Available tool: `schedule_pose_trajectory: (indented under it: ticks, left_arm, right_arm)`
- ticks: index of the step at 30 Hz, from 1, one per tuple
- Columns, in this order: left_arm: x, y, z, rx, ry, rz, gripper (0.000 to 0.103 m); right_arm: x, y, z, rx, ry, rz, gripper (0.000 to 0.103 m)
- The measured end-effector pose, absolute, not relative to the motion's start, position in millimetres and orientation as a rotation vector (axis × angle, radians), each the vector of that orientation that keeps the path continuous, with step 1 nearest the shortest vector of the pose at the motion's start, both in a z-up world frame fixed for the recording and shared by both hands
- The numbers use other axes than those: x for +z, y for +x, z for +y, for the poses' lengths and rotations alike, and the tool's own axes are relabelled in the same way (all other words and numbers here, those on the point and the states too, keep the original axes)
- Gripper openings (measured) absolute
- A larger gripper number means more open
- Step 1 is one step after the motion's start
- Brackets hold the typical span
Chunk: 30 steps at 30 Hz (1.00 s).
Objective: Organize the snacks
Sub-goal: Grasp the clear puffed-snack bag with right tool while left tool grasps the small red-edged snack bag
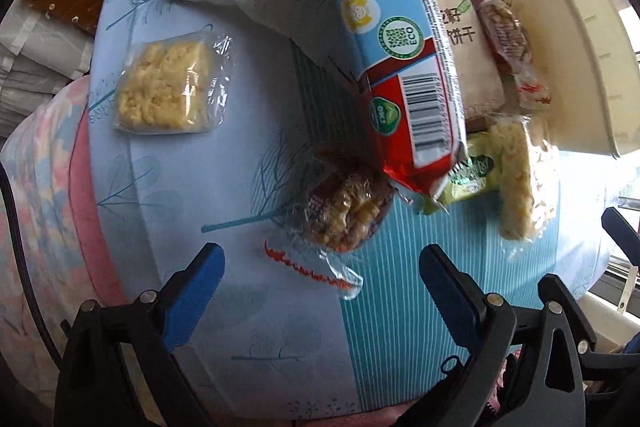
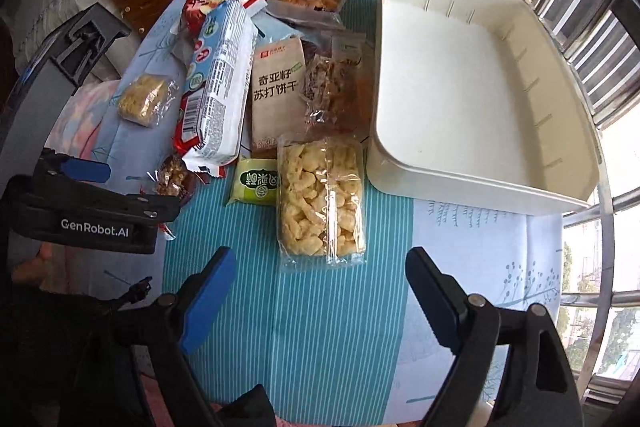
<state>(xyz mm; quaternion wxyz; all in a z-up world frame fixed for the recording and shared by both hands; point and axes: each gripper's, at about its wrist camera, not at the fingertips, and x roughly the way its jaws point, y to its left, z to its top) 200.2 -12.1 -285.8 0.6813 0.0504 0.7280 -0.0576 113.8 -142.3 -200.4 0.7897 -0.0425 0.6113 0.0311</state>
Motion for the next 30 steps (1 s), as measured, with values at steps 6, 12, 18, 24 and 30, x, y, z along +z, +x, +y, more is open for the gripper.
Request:
schedule_pose_trajectory:
  ticks: [6,12,18,24,30]
  left_arm:
    - [-300,214,-16,-0.139,0.107,1.659,0.093]
    - [-310,222,-23,-0.135,0.093,1.673,0.086]
    - [-321,226,-21,-0.119,0.055,1.683,0.068]
    - [-323,226,-19,-0.137,0.054,1.675,0.065]
    - [-309,209,-26,-0.156,0.099,1.645,0.053]
  right_arm:
    - [-228,129,-144,0.106,-0.111,1.364,0.086]
    - [-247,140,-143,0.119,-0.115,1.376,0.082]
    - [-260,145,-143,0.113,-0.113,1.365,0.075]
    - [-270,146,-145,0.111,-0.104,1.353,0.064]
    - [-271,139,-152,0.090,-0.090,1.341,0.062]
